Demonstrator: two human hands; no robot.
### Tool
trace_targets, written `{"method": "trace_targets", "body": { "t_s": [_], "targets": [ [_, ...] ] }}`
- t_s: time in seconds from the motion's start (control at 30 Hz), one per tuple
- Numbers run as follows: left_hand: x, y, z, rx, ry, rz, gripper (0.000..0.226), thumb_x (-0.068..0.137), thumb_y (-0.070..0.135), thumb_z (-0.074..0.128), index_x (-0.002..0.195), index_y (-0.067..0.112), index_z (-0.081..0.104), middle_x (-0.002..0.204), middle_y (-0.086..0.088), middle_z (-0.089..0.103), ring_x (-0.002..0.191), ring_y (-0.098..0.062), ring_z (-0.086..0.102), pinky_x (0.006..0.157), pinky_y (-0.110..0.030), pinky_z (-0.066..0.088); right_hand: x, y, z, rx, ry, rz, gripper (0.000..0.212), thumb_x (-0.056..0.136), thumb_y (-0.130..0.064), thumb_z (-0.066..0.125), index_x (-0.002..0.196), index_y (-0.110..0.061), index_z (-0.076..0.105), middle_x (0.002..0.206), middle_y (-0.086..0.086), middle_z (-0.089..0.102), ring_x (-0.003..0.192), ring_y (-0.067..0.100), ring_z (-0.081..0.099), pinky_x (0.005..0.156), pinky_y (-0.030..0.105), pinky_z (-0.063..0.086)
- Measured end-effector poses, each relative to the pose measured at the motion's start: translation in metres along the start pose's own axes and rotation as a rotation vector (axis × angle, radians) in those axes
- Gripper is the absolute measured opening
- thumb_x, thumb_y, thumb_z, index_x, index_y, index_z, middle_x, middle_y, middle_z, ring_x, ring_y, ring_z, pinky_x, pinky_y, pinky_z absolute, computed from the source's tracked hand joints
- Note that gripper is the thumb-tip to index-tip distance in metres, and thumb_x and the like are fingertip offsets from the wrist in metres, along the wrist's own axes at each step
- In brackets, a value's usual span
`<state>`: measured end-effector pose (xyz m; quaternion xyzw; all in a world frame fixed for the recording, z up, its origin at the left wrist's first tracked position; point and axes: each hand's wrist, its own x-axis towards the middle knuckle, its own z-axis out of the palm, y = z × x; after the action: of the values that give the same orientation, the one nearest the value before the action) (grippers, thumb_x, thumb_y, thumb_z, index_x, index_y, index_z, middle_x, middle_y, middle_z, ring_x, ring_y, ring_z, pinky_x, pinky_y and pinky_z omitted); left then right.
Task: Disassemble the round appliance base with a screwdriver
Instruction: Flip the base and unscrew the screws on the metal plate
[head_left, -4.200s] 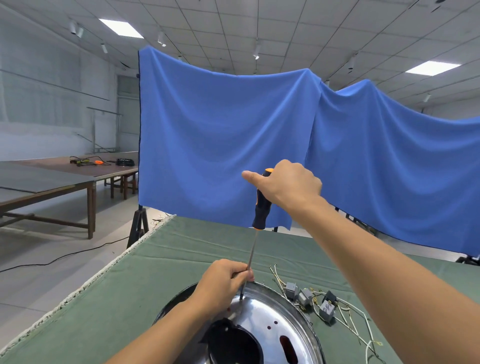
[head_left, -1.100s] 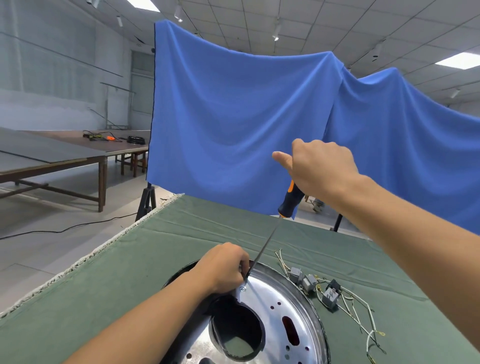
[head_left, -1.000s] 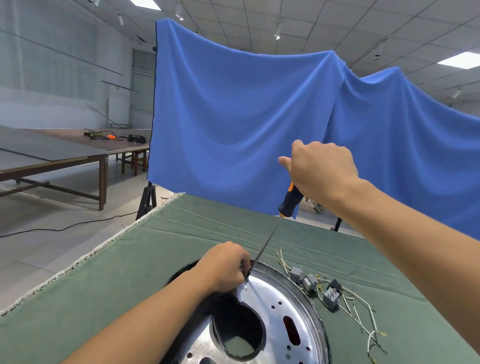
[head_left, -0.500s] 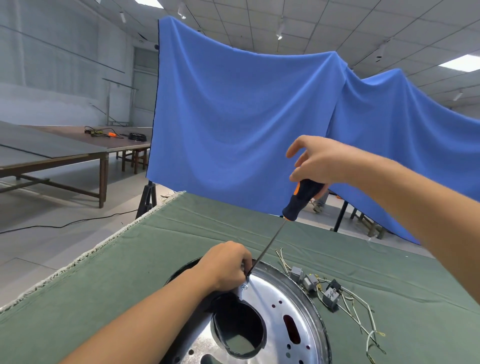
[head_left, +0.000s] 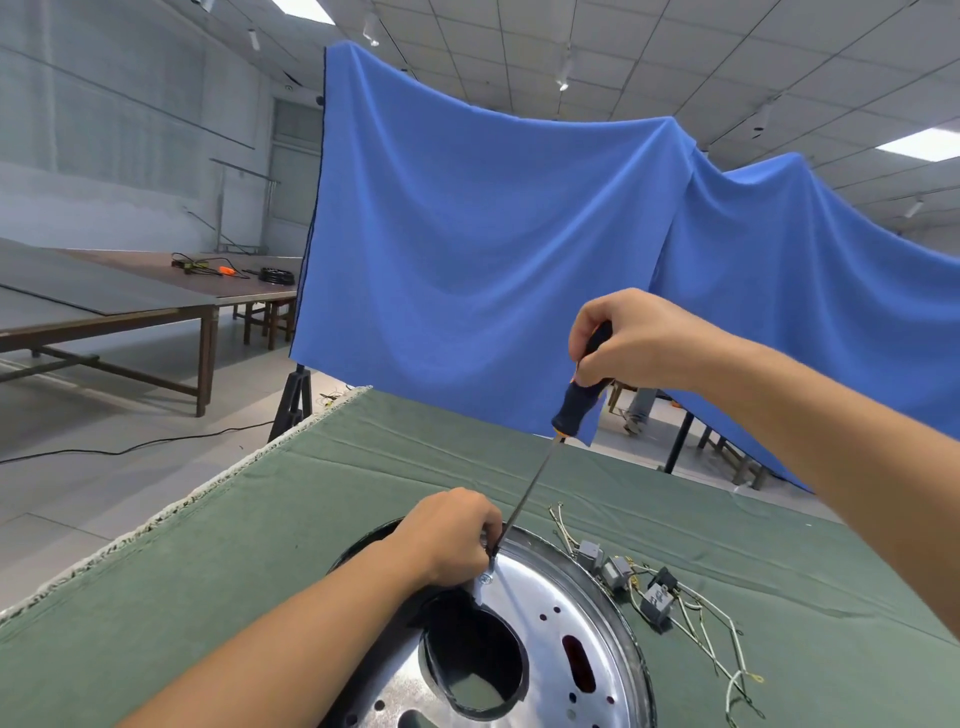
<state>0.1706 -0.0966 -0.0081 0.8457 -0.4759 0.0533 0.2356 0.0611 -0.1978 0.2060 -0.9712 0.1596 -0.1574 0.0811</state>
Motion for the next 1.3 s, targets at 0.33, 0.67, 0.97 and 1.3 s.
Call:
{"method": "trace_targets", "body": {
  "t_s": [0.33, 0.67, 0.97, 1.3],
  "targets": [
    [-0.001, -0.001, 0.003, 0.003, 0.003, 0.003, 0.024, 0.074, 0.014, 0.057, 0.093, 0.022, 0.069, 0.1, 0.003, 0.066, 0.095, -0.02, 0.058, 0.07, -0.024, 0.04, 0.001, 0.005, -0.005, 0.094, -0.047, 0.066, 0.021, 0.084, -0.017, 0.054, 0.105, -0.016, 0.057, 0.101, 0.008, 0.067, 0.078, 0.023, 0.067, 0.076, 0.04, 0.057],
    [-0.001, 0.0, 0.002, 0.031, 0.009, 0.002, 0.023, 0.072, 0.017, 0.059, 0.092, 0.024, 0.067, 0.1, 0.004, 0.064, 0.095, -0.019, 0.056, 0.069, -0.024, 0.037, -0.003, 0.008, -0.005, 0.145, -0.112, 0.034, 0.025, 0.085, -0.01, 0.052, 0.108, -0.019, 0.052, 0.099, 0.001, 0.062, 0.076, 0.022, 0.062, 0.072, 0.037, 0.053],
    [-0.003, 0.001, 0.002, 0.038, 0.005, 0.003, 0.023, 0.074, 0.017, 0.058, 0.093, 0.025, 0.067, 0.103, 0.004, 0.062, 0.097, -0.02, 0.055, 0.071, -0.024, 0.037, -0.002, 0.003, 0.002, -0.041, 0.021, 0.016, 0.023, 0.095, -0.024, 0.039, 0.108, -0.014, 0.056, 0.086, 0.004, 0.068, 0.061, 0.022, 0.069, 0.071, 0.036, 0.056],
    [-0.001, -0.001, 0.005, 0.022, 0.003, -0.008, 0.015, 0.073, 0.022, 0.054, 0.085, 0.025, 0.063, 0.097, 0.004, 0.061, 0.093, -0.021, 0.056, 0.071, -0.028, 0.04, -0.006, -0.014, -0.006, -0.04, -0.072, 0.055, 0.026, 0.093, -0.027, 0.046, 0.093, -0.006, 0.062, 0.068, 0.005, 0.071, 0.044, 0.021, 0.063, 0.049, 0.025, 0.049]
  ]
}}
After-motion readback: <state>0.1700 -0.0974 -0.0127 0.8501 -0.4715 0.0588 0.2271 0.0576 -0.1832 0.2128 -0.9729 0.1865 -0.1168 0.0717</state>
